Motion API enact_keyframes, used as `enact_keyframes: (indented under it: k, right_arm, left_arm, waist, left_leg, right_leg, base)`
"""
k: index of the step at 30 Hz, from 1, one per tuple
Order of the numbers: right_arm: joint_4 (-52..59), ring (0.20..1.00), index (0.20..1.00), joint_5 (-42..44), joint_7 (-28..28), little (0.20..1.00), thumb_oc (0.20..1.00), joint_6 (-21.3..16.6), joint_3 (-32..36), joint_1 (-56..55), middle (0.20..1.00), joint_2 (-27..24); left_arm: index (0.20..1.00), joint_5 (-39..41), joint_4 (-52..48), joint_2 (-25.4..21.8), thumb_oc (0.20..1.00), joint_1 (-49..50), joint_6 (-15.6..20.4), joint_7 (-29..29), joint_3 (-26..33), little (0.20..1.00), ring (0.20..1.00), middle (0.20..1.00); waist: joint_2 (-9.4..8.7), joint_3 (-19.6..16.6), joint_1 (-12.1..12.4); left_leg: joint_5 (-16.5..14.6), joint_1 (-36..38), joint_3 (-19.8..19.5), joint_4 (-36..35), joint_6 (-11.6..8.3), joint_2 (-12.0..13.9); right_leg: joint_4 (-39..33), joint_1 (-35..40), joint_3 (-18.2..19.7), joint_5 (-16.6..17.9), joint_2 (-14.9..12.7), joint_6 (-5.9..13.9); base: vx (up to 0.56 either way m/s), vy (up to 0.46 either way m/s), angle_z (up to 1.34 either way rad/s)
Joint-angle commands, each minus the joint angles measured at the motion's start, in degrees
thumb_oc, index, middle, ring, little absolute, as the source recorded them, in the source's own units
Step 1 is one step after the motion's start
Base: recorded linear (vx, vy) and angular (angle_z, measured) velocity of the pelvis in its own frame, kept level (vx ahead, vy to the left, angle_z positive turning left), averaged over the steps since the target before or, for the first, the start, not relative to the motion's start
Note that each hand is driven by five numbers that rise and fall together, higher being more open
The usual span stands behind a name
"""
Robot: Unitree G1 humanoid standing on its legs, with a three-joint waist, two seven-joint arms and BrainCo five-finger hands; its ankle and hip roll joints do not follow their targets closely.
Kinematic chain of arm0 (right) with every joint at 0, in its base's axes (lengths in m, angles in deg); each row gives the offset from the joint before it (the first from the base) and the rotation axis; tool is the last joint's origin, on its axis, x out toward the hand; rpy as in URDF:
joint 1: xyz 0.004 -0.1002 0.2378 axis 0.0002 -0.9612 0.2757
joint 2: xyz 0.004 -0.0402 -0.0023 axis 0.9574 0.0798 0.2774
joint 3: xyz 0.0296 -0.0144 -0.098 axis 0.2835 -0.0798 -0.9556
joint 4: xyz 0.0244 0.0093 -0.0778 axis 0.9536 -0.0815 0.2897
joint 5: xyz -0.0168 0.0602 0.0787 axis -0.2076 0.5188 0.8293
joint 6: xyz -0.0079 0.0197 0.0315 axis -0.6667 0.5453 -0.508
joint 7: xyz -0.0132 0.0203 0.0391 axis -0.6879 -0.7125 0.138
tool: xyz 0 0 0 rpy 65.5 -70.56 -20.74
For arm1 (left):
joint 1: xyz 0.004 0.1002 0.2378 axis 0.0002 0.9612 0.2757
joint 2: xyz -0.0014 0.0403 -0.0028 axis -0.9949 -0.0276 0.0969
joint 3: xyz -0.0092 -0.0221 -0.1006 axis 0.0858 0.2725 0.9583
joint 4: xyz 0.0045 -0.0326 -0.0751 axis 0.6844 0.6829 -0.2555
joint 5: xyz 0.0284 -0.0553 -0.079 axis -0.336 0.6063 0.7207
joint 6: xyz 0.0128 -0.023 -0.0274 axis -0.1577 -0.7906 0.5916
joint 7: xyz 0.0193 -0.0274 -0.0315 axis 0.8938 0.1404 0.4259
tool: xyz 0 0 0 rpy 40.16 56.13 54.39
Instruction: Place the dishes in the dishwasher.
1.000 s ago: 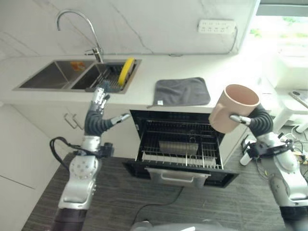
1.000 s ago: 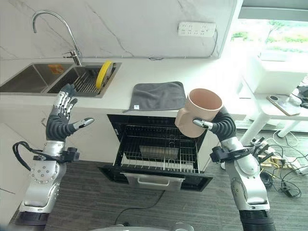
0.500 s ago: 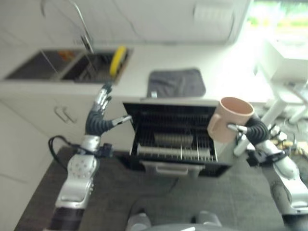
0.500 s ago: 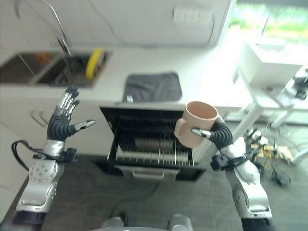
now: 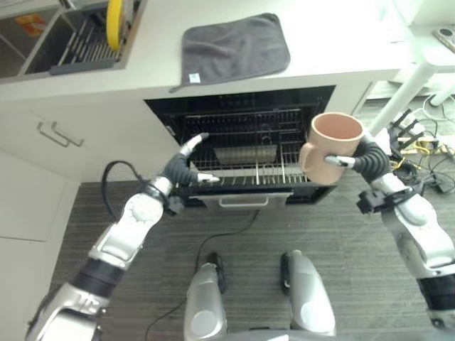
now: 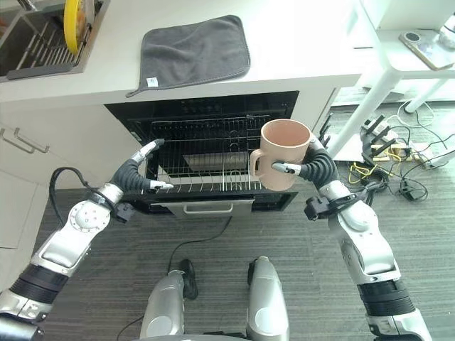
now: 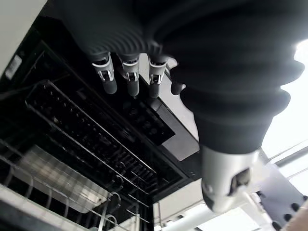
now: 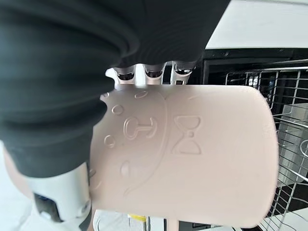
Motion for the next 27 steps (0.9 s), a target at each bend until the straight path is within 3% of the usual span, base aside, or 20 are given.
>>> enact_keyframes:
  k: [1,3,6,12,17,22,24,27]
  right_arm:
    - [2.2,0.2,0.2,3.5,1.8,0.2,0.2,-0.7,0.5,4.7,0.2,-0.6]
    - [2.6,0.2,0.2,3.6,3.9,0.2,0.2,0.9,-1.1,5.8,0.2,-0.6]
    - [2.9,0.2,0.2,3.5,6.8,0.2,0.2,3.2,-1.7,6.9,0.2,0.1]
    - [3.5,0.2,0.2,2.3,10.4,0.2,0.2,6.5,-2.0,7.2,0.2,1.7]
    - [3.8,0.2,0.2,0.6,12.8,0.2,0.2,8.8,-2.3,7.8,0.2,3.4]
    - [2.8,0.2,0.2,-3.1,14.2,0.2,0.2,10.3,-2.5,7.8,0.2,3.0]
    - [1.2,0.2,0.2,-4.6,13.9,0.2,0.2,10.8,-3.3,8.5,0.2,1.4]
    - [-1.6,0.2,0.2,-4.1,13.0,0.2,0.2,10.1,-4.0,9.8,0.2,-1.0]
  left_arm:
    - [1.0,-5.1,1.9,-1.3,1.0,-2.3,-10.8,-11.5,-3.8,1.0,1.0,1.0]
    - [1.0,-8.7,11.8,1.0,1.0,-5.0,-13.9,-13.3,-8.4,1.0,1.0,1.0]
    - [1.0,-12.4,25.2,5.2,1.0,-6.7,-14.8,-14.2,-10.5,1.0,1.0,1.0]
    - [1.0,-22.7,41.9,11.7,1.0,-6.7,-18.2,-21.7,-11.3,1.0,1.0,1.0]
    - [1.0,-25.7,51.6,16.9,1.0,-4.6,-21.9,-28.0,-12.3,1.0,1.0,1.0]
    - [1.0,-34.1,48.4,17.7,1.0,-0.8,-23.5,-44.5,-18.1,1.0,1.0,1.0]
    - [1.0,-38.8,38.7,15.0,1.0,1.1,-24.0,-56.3,-22.8,1.0,1.0,1.0]
    - [1.0,-41.6,27.4,10.9,1.0,3.0,-23.1,-67.8,-25.8,1.0,1.0,1.0]
  waist:
    - [-1.2,-2.5,-1.9]
    - [-1.4,-3.1,-3.1]
    - [-1.88,-3.8,-4.4]
    - [-2.32,-5.2,-6.2]
    - [-2.86,-5.7,-7.5]
    - [-3.02,-5.7,-7.7]
    - [-2.96,-5.5,-7.1]
    - [-2.88,-4.6,-6.1]
  left_leg:
    - [-4.1,2.2,-1.7,4.3,0.78,1.4]
    - [-4.1,2.9,-1.2,4.5,0.87,1.8]
    - [-4.1,3.3,-0.5,5.5,0.65,2.6]
    - [-4.2,3.5,0.6,6.9,0.69,3.5]
    - [-4.6,3.5,1.2,8.2,0.67,4.1]
    - [-5.4,2.7,0.8,9.7,0.79,4.1]
    - [-5.6,2.3,0.3,9.8,0.8,3.9]
    - [-6.0,1.4,-0.5,10.5,0.79,3.6]
  right_leg:
    - [-7.8,5.2,-0.9,5.9,-2.0,3.52]
    - [-7.6,5.8,-0.4,5.8,-2.1,3.72]
    - [-6.9,6.3,0.1,5.6,-2.1,3.76]
    - [-6.4,7.1,0.4,5.5,-2.2,3.54]
    - [-5.6,7.7,0.8,4.7,-2.0,3.2]
    - [-4.8,7.5,0.9,4.2,-2.3,3.05]
    - [-5.2,7.6,0.6,4.4,-2.4,2.99]
    - [-5.1,7.4,0.2,4.3,-2.5,2.79]
  base:
    - [0.15,0.117,-0.14]
    - [0.19,0.11,-0.23]
    - [0.17,0.063,-0.17]
    - [0.12,0.027,-0.1]
    - [0.07,0.021,-0.12]
    - [0.01,0.005,-0.08]
    - [0.0,0.0,0.0]
    - [-0.06,-0.01,0.02]
